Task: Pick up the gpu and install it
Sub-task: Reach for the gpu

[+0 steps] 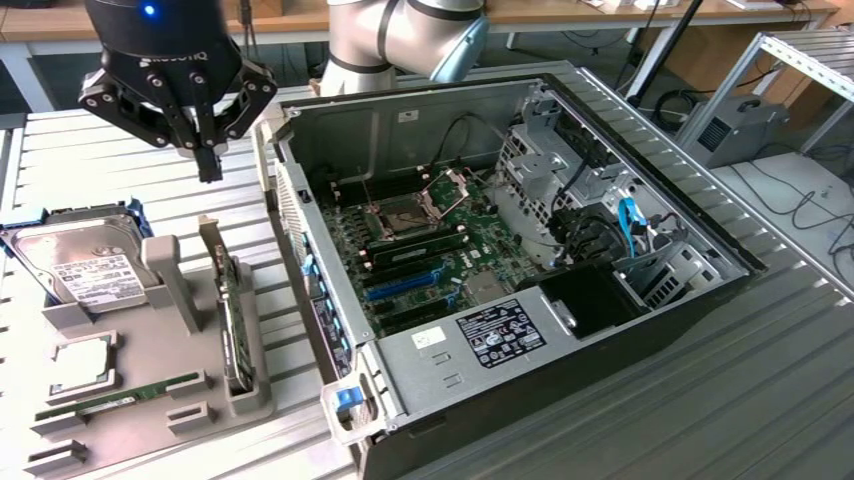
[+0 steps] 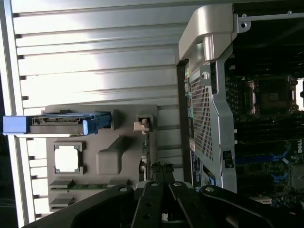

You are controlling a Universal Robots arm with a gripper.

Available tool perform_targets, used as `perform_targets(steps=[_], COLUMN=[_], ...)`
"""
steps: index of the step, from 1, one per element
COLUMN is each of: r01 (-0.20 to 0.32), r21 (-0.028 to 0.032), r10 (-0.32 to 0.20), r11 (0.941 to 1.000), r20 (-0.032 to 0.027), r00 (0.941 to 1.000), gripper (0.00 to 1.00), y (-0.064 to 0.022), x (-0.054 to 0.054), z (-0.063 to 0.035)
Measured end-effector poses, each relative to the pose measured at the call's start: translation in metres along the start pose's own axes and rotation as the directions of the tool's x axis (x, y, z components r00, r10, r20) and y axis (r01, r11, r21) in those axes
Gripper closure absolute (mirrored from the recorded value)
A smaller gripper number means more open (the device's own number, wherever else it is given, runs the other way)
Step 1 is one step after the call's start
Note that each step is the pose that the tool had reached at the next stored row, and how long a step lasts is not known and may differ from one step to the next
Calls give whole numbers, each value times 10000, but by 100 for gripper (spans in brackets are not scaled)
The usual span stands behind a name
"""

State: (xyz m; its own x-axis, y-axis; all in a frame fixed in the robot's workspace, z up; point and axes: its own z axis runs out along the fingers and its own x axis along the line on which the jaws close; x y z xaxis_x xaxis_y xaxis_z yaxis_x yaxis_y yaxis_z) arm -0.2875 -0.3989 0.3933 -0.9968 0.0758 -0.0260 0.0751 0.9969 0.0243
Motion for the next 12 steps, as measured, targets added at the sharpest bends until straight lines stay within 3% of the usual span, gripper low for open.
perform_targets(steps=[12], r01=[0], r21=[0], r10=[0], r11=[10000], r20=[0], r00=[10000], gripper=[89], y=[-6], x=[75], z=[-2])
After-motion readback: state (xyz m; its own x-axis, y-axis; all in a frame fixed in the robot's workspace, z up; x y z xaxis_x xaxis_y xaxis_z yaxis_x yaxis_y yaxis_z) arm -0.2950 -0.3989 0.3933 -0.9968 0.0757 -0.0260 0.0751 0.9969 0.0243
